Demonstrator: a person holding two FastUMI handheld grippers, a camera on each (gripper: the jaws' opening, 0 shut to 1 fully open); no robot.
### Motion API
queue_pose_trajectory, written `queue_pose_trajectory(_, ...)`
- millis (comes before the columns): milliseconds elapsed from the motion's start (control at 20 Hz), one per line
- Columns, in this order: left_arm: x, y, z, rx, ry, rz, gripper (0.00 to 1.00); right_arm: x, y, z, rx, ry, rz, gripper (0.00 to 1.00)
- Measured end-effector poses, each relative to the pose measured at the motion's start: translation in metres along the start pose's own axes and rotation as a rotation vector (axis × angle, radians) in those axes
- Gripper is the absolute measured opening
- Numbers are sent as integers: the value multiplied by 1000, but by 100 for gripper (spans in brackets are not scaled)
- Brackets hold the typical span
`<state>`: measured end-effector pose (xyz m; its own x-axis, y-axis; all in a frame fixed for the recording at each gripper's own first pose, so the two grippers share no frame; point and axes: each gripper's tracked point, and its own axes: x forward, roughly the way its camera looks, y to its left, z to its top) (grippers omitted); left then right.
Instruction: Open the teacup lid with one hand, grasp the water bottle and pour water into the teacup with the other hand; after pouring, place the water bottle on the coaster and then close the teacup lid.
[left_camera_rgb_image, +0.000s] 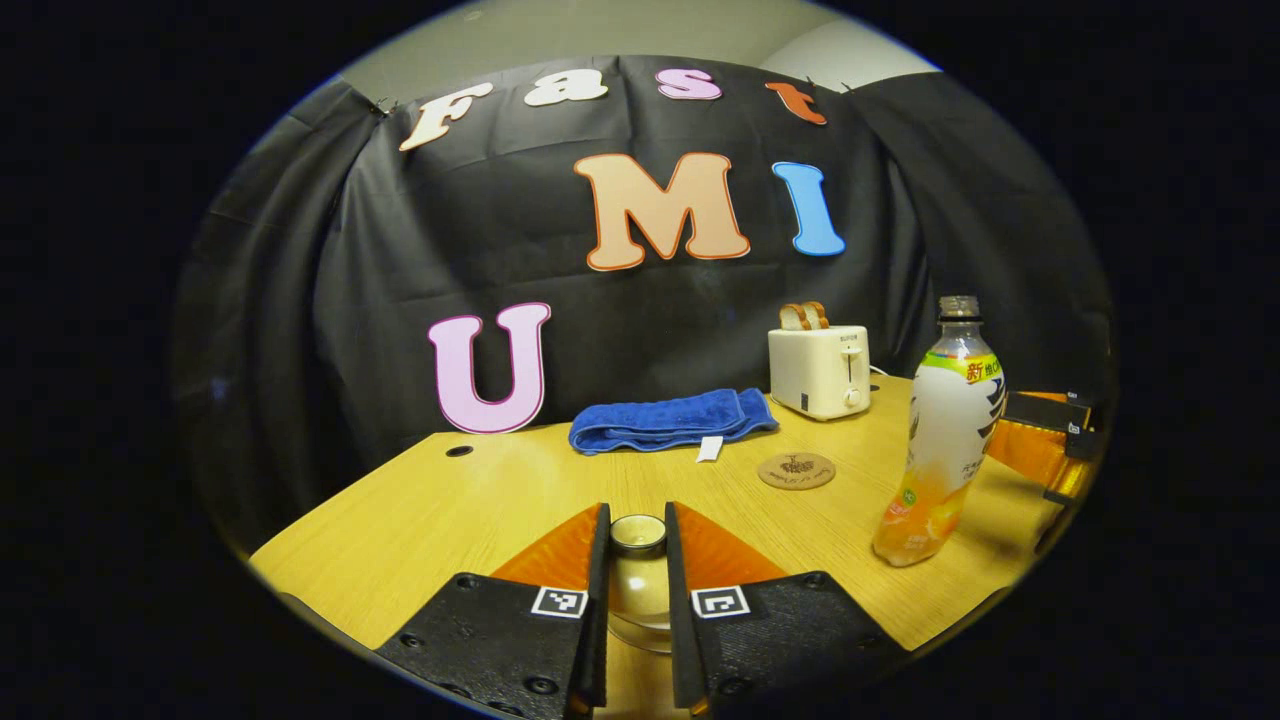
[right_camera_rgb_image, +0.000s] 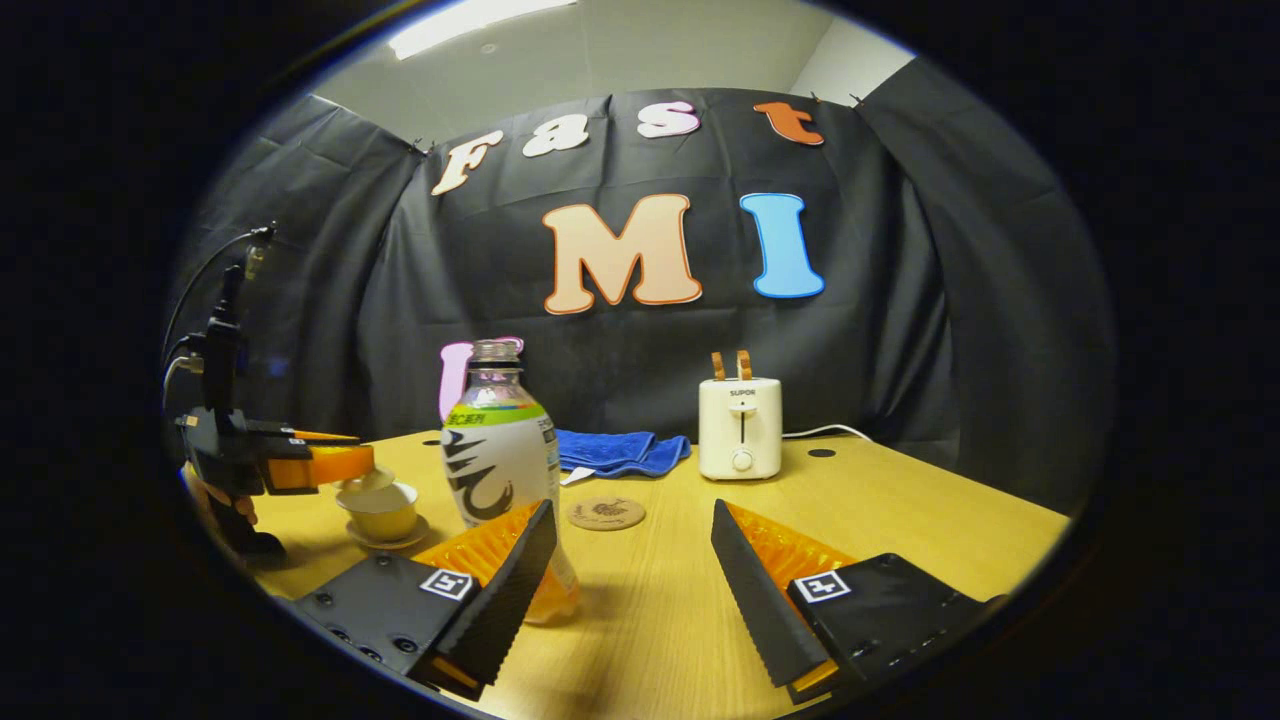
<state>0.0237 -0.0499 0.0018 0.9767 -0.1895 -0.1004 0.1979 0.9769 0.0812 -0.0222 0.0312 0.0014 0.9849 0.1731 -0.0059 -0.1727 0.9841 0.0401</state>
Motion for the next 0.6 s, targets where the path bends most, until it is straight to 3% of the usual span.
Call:
queue_pose_trajectory(300,-10,20,10,-32,-26,39,23,-11,37,2,74,1,136,98)
queue_pose_trajectory(600,-19,39,19,-60,-64,74,23,-7,61,-6,1,25,163,98)
